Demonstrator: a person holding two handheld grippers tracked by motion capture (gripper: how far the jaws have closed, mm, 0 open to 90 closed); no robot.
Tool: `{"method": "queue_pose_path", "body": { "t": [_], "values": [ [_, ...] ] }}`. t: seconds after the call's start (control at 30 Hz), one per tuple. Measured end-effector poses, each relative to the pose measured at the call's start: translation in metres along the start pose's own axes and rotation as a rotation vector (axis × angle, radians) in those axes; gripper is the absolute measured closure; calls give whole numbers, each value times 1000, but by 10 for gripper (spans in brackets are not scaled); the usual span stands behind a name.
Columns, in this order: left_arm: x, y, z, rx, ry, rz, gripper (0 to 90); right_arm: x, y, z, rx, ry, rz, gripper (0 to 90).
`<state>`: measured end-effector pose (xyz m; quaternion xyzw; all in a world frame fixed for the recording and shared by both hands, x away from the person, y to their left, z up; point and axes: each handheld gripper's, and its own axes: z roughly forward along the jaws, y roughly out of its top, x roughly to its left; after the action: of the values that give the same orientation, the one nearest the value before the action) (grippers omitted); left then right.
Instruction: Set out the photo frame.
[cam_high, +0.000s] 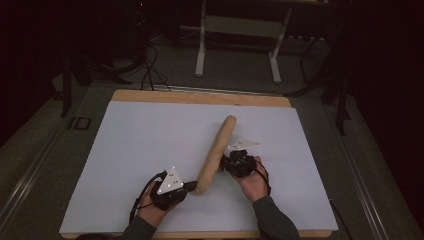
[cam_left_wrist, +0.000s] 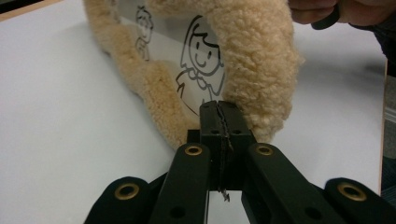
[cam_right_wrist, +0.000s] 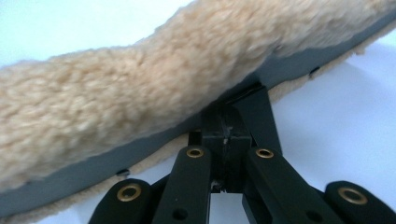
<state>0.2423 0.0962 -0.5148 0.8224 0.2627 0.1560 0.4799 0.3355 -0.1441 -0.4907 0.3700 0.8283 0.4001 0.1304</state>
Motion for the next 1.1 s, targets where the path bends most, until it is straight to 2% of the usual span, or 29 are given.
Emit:
{"method": "queue_pose_path", "body": {
  "t": [0.13, 0.5, 0.57, 0.83, 0.9, 0.97, 1.1],
  "values": [
    [-9, 1, 4, -7, 19, 42, 900, 1, -1, 1, 3, 21, 5, 900],
    [-17, 3, 13, -8, 21, 64, 900, 3, -1, 3, 21, 76, -12, 900],
    [-21, 4, 15, -7, 38, 86, 900, 3, -1, 3, 26, 95, -11, 900],
    [-28, 6, 24, -17, 33, 81, 900, 4, -1, 3, 40, 129, -23, 900],
    [-28, 7, 25, -9, 29, 82, 900, 3, -1, 5, 37, 166, -14, 900],
    [-28, 7, 26, -10, 28, 83, 900, 3, -1, 6, 34, 180, -9, 900],
    [-27, 7, 26, 0, 26, 93, 900, 4, -1, 7, 35, 179, -15, 900]
  ]
}}
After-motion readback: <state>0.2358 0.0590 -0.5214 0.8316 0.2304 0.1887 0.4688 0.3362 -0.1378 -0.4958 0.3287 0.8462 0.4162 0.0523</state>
